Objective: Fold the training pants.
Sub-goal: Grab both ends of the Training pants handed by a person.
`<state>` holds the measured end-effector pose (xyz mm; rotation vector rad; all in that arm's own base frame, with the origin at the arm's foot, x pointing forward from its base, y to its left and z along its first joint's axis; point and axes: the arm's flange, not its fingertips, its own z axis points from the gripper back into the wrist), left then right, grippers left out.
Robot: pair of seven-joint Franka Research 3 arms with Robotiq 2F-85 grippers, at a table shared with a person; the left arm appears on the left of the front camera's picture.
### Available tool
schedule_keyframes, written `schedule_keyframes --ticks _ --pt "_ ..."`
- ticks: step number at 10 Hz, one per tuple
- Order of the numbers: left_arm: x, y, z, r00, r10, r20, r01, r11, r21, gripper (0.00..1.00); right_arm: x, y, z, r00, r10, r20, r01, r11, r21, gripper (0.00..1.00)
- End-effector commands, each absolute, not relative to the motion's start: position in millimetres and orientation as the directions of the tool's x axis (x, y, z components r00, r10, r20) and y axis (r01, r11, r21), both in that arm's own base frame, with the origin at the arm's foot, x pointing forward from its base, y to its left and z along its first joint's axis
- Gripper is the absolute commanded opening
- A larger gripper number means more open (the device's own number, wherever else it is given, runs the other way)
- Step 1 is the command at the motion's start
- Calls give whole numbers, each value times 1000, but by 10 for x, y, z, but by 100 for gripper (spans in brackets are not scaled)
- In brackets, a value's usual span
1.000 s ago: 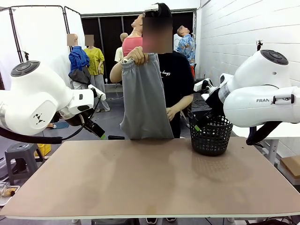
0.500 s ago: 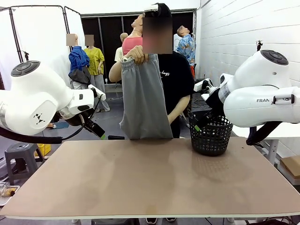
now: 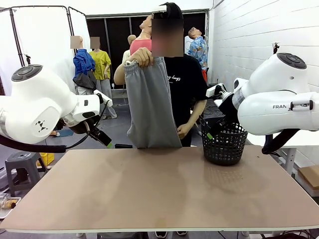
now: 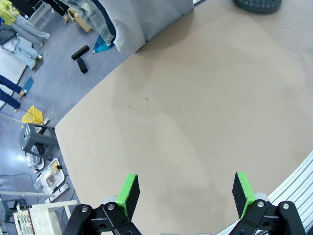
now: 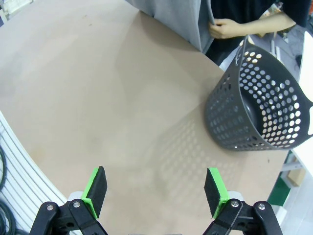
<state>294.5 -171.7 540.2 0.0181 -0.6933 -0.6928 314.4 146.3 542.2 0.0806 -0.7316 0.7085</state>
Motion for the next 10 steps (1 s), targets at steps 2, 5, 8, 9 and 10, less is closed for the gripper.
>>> schedule_keyframes --ticks 2,5,8,9,10 --pt "2944 -1709 5413 549 -601 581 587 772 244 100 3149 1463 5419 525 563 638 -619 767 -167 100" --pt "2944 -1709 5413 549 -601 581 587 772 244 100 3149 1463 5419 525 563 638 -619 767 -167 100" --pt "2944 -1709 5413 549 -601 581 587 772 244 100 3149 1463 5419 525 563 638 -619 767 -167 100" --pt "2944 -1709 5413 549 -601 581 587 772 244 100 3149 1463 5419 525 563 638 -619 767 -167 100" --pt "2944 -1709 5413 549 -601 581 587 772 244 100 3149 1463 5419 525 563 638 -619 767 -167 100"
